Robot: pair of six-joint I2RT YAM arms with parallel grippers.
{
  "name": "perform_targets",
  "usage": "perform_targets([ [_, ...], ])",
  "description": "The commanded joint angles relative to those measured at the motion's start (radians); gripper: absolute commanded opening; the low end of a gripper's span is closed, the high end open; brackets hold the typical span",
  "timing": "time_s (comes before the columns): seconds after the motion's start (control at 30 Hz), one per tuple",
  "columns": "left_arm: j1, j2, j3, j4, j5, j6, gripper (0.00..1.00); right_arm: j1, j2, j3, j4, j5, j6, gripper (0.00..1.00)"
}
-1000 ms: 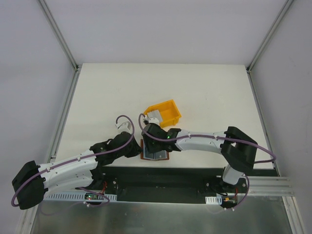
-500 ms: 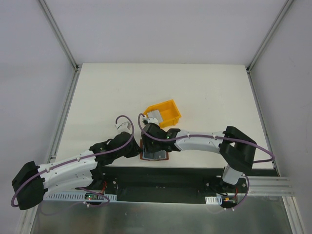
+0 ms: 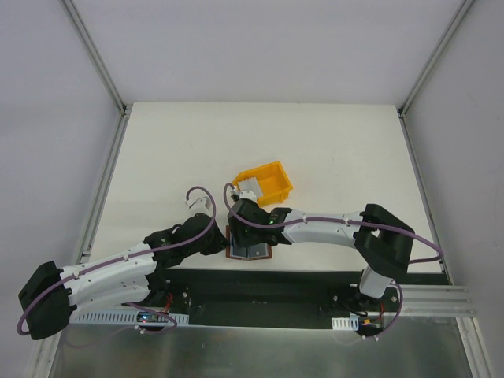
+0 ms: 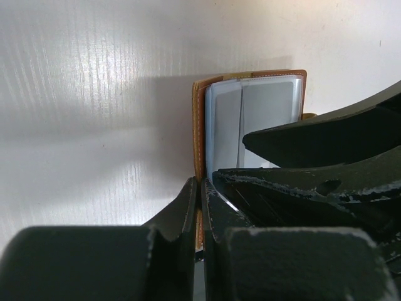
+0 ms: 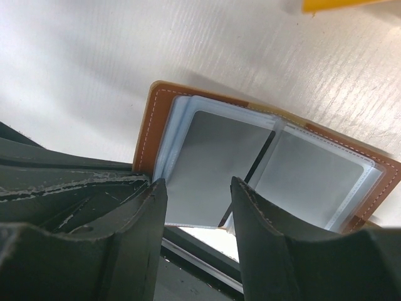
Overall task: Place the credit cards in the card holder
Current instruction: Turn over the card slot in the card holder.
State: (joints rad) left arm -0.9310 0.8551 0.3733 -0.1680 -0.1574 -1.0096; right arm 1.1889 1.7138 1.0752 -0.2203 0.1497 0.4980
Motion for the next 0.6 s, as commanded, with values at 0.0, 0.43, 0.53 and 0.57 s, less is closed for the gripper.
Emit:
perform_targets([
  [0.0, -0.012, -0.021, 0.003, 0.027, 0.001, -0.009, 0.0, 0.0, -0.037, -0.02, 0.025, 0.007, 0.028, 0.48],
  [0.43, -0.012, -0.03, -0.005, 0.027, 0.001, -0.014, 0.0, -0.012, -0.072, -0.054, 0.061, -0.005, 0.04, 0.49],
  [0.53, -0.011, -0.022, -0.002, 0.027, 0.002, -0.011, 0.0, -0.012, -0.068, -0.049, 0.064, -0.009, 0.043, 0.49],
  [0.57, -0.011, -0.022, -0.002, 0.027, 0.002, -0.011, 0.0, -0.012, -0.068, -0.049, 0.065, -0.009, 0.043, 0.5],
])
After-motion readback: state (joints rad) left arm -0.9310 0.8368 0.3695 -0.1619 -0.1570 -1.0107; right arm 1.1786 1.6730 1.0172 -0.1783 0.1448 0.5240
